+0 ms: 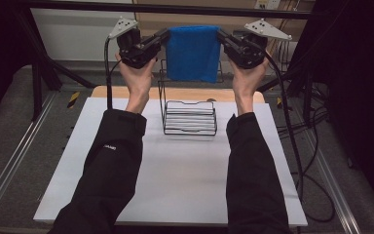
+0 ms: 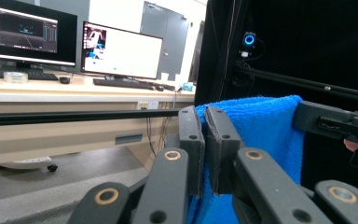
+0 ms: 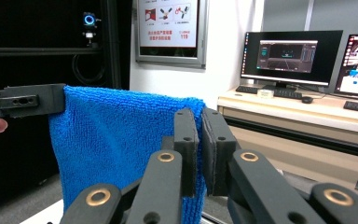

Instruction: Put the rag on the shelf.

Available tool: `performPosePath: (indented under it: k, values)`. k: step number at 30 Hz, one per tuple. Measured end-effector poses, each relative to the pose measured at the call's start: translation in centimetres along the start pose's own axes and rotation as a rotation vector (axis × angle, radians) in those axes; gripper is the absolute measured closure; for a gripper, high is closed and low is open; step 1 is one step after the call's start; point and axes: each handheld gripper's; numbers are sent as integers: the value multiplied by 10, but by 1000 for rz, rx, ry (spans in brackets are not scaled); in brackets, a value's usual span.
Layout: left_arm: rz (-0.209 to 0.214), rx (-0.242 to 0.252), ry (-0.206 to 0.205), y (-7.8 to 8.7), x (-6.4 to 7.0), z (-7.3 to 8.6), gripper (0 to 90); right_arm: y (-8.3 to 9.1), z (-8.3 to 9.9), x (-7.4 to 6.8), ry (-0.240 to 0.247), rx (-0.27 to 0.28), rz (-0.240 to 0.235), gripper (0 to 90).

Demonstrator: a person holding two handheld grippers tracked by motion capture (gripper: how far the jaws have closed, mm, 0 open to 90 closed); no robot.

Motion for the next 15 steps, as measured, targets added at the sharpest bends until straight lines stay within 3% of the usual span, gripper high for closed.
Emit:
performPosePath:
  k: [15]
  values:
    - [-3, -64, -36, 3, -7, 25, 854, -3, 25, 4, -11, -66, -12, 858]
Point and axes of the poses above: each handheld gripper's, and its own axes: y roughly backward along the jaws, z roughly out of its underside, x roughly to its right, and after that the axes turned 7 degrees about x, right-handed
